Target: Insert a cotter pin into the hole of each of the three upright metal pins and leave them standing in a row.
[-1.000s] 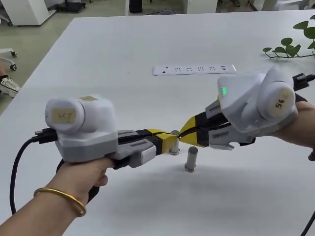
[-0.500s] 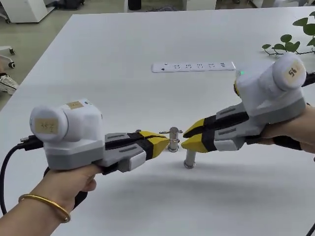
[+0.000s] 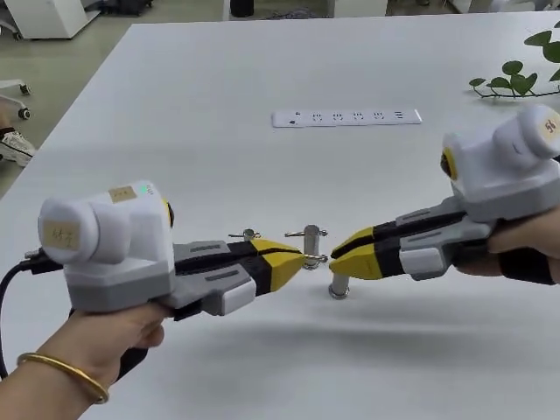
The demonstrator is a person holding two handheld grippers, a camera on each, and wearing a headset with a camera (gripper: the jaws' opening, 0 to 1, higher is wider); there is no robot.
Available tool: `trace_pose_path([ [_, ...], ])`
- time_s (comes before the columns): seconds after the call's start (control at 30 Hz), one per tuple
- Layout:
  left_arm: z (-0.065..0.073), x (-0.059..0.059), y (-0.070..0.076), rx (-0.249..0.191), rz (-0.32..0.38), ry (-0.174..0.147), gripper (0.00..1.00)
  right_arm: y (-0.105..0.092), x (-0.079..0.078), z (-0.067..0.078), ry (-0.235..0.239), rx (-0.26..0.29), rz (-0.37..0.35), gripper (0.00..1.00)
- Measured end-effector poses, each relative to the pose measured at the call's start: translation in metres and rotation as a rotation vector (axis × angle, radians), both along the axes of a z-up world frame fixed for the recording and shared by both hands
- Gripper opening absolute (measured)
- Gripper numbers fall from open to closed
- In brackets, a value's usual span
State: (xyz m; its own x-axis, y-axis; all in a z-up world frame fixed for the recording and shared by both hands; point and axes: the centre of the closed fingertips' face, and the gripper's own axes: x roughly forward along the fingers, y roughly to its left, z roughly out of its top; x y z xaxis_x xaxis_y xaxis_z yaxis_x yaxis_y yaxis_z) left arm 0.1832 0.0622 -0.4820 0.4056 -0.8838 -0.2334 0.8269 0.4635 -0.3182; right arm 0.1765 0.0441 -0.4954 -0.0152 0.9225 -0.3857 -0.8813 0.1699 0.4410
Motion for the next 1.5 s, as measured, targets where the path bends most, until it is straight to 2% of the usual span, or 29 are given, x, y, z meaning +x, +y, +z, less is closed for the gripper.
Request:
trace_pose_path([
  [0.23,0.003,-0.01,-0.004,-0.021,-0.05,0.004,0.0,0.003,-0.013,-0.001,0.03,0.013,0.053,0.09],
  [0.47,0.006,-0.021,-0.009,-0.048,-0.097,0.022,0.0,0.008,-0.026,0.002,0.06,0.035,0.107,0.08],
  [0.9,0.006,-0.03,-0.013,-0.075,-0.136,0.061,0.0,0.009,-0.036,0.003,0.048,0.034,0.158,0.01],
  [1.07,0.005,-0.032,-0.015,-0.083,-0.142,0.074,0.0,0.007,-0.039,0.004,0.001,0.027,0.191,0.0],
  [1.13,0.005,-0.034,-0.016,-0.076,-0.151,0.07,0.0,0.005,-0.041,0.003,-0.029,0.017,0.213,0.0],
  [1.17,0.003,-0.035,-0.017,-0.064,-0.154,0.059,0.0,0.005,-0.041,0.001,-0.058,0.005,0.22,0.0],
  [1.2,0.003,-0.036,-0.018,-0.06,-0.16,0.057,0.0,0.005,-0.043,0.001,-0.061,-0.003,0.233,0.0],
  [1.37,-0.003,-0.037,-0.018,-0.019,-0.16,0.03,0.02,0.003,-0.044,-0.005,-0.145,-0.062,0.27,0.0],
  [1.4,-0.006,-0.035,-0.017,0.003,-0.152,0.02,0.03,0.003,-0.045,-0.006,-0.165,-0.078,0.284,0.0],
  [1.5,-0.009,-0.034,-0.017,0.02,-0.151,0.012,0.03,0.003,-0.043,-0.009,-0.21,-0.118,0.293,0.0],
])
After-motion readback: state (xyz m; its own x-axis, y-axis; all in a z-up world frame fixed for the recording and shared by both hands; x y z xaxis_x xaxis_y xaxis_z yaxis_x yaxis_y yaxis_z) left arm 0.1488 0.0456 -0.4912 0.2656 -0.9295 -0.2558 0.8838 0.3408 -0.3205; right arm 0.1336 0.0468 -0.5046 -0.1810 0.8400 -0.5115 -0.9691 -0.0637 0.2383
